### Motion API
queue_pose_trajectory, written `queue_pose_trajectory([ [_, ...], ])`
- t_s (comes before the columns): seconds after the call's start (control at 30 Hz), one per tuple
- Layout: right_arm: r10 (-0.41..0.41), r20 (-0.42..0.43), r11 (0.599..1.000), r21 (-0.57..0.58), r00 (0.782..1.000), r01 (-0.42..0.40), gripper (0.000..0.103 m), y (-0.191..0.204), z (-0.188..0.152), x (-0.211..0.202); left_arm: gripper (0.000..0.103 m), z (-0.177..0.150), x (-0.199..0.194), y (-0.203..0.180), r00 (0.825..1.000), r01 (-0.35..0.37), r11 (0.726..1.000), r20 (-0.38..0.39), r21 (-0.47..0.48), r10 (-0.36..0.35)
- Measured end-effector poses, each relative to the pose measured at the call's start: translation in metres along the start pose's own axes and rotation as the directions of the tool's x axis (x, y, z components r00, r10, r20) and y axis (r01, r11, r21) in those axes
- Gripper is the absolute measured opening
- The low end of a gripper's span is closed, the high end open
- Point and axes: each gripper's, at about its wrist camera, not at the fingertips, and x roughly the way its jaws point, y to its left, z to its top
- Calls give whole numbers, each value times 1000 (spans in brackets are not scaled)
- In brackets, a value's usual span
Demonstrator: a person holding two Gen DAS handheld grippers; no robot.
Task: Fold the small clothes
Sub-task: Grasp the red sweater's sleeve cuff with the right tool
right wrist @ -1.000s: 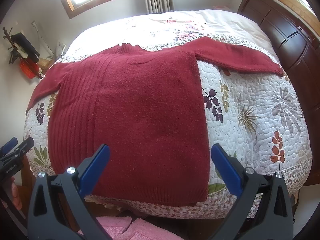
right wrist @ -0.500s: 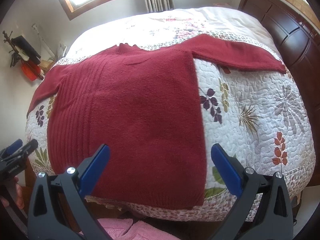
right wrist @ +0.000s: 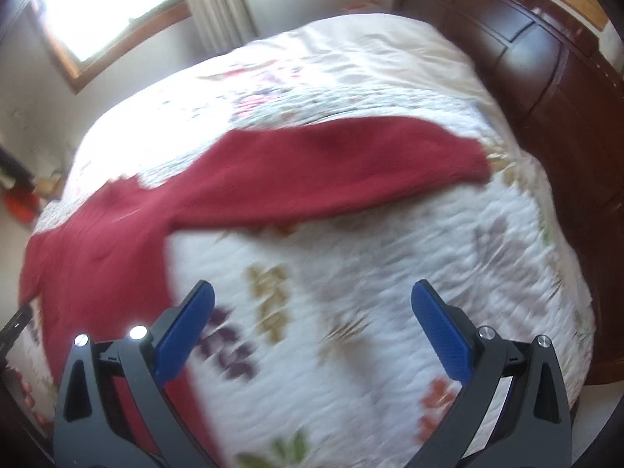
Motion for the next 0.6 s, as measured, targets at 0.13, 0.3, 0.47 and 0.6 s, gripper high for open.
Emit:
queue_pose_trajectory([
  [0.13, -43, -27, 998, 39, 999, 44, 100, -62, 46, 40, 99, 35, 37, -58, 1000, 17, 996, 0, 85, -17],
  [0.3, -19, -98, 995, 91, 995, 28, 100, -120, 80, 93, 99, 66, 89, -125, 993, 70, 993, -96, 91, -61],
  [0.47, 8, -137, 989, 148, 991, 13, 100, -160, 99, 121, 99, 78, 122, -174, 994, 43, 990, -104, 138, -28],
  [0.6, 26, -182, 986, 167, 983, 5, 100, -186, 111, 141, 99, 85, 132, -189, 998, 18, 979, -70, 201, -4],
])
